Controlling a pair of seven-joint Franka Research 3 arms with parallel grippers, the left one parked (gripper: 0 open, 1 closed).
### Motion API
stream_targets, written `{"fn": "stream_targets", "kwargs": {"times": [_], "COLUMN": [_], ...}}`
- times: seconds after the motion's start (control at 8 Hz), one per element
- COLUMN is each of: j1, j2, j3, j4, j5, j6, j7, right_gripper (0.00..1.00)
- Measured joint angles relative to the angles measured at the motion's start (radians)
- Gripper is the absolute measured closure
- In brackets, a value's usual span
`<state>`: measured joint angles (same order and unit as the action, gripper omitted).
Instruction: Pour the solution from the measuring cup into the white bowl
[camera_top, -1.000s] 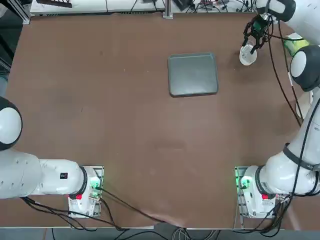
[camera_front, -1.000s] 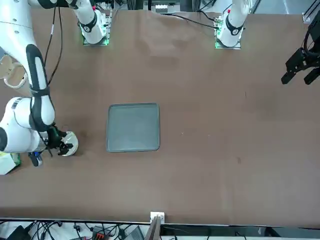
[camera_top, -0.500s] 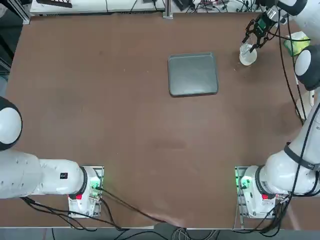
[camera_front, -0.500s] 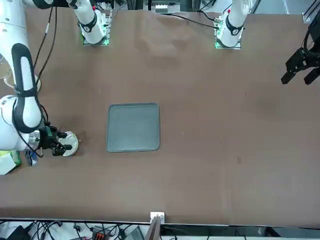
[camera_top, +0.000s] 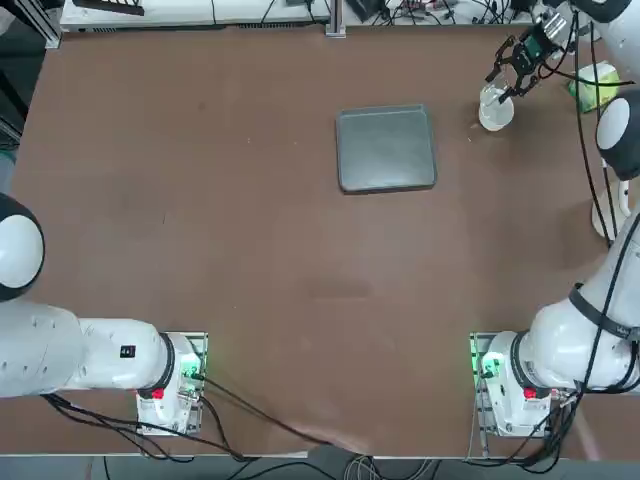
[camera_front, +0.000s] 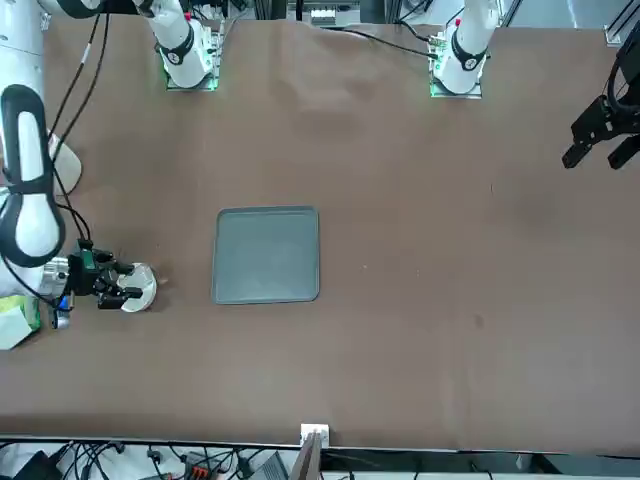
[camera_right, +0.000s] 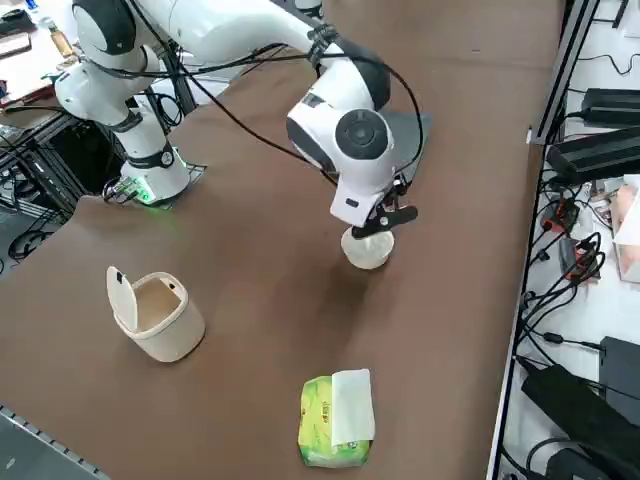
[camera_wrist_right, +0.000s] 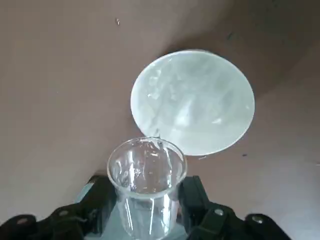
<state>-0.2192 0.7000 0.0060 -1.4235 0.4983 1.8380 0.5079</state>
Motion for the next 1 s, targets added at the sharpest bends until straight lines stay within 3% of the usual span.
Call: {"fn": "stream_targets", "kwargs": {"times": [0.62,1.0], "j1": [-0.080,-0.113], "j2": [0.022,0.025], "j3": [-0.002,-0.002], "j4": [-0.036,-0.061], "j5": [0.166,0.207], "j6": [-0.013,-0.027], "j7": [-0.153,-0.221], "right_gripper": [0.27,0.27]}}
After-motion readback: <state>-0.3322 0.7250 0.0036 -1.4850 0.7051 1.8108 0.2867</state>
